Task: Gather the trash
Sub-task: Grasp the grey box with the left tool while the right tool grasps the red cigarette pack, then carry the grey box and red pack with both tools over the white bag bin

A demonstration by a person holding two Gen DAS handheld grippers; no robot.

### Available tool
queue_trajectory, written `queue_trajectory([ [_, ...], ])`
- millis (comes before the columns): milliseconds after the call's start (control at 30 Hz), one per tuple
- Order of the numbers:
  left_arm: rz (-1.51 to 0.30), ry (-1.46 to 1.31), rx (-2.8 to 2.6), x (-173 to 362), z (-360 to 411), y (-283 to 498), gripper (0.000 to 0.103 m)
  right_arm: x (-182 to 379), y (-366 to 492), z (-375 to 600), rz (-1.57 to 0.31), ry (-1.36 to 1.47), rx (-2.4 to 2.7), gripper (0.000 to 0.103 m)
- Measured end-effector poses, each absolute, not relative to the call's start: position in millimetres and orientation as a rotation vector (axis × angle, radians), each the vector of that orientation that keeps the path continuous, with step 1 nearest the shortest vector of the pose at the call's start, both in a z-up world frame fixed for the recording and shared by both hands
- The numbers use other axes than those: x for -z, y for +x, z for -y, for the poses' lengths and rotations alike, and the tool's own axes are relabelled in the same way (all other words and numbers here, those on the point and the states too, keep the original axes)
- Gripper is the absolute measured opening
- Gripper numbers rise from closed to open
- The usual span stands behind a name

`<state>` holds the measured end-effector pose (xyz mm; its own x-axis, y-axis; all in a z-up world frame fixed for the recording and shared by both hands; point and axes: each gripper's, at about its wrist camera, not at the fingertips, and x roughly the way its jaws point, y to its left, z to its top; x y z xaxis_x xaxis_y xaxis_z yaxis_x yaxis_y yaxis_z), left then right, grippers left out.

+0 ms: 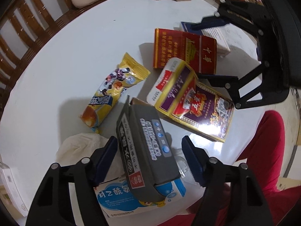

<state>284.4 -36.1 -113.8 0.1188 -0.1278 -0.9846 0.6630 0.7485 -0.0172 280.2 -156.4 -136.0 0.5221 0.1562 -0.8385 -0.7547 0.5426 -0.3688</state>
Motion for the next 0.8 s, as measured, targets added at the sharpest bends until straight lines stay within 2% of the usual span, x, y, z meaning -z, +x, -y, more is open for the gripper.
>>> queue_trajectory([
  [67,-1.331,0.488,0.605,114.0,34.8,286.3,0.068,136.6,281.7,155.7,-0.853,-0.82,-0.628,0.057],
  [200,-1.329,0.49,0.595,115.4,33.2,290.0,0.067,136.7,279.6,153.5,-0.848,-0.826,-0.62,0.056],
  [300,-1.339,0.479,0.594,115.7,32.8,293.7,0.056,133.5,278.7,153.9,-0.835,-0.818,-0.602,0.056],
  [500,-1.394,0.421,0.582,118.1,26.3,305.4,0.045,124.9,282.8,163.0,-0.841,-0.77,-0.571,0.056],
  [633,-1.414,0.397,0.565,119.1,19.5,310.6,0.029,122.9,281.9,166.3,-0.829,-0.762,-0.53,0.056],
  [800,-1.415,0.379,0.538,119.1,8.5,317.0,0.026,116.0,284.0,172.8,-0.819,-0.728,-0.464,0.056],
])
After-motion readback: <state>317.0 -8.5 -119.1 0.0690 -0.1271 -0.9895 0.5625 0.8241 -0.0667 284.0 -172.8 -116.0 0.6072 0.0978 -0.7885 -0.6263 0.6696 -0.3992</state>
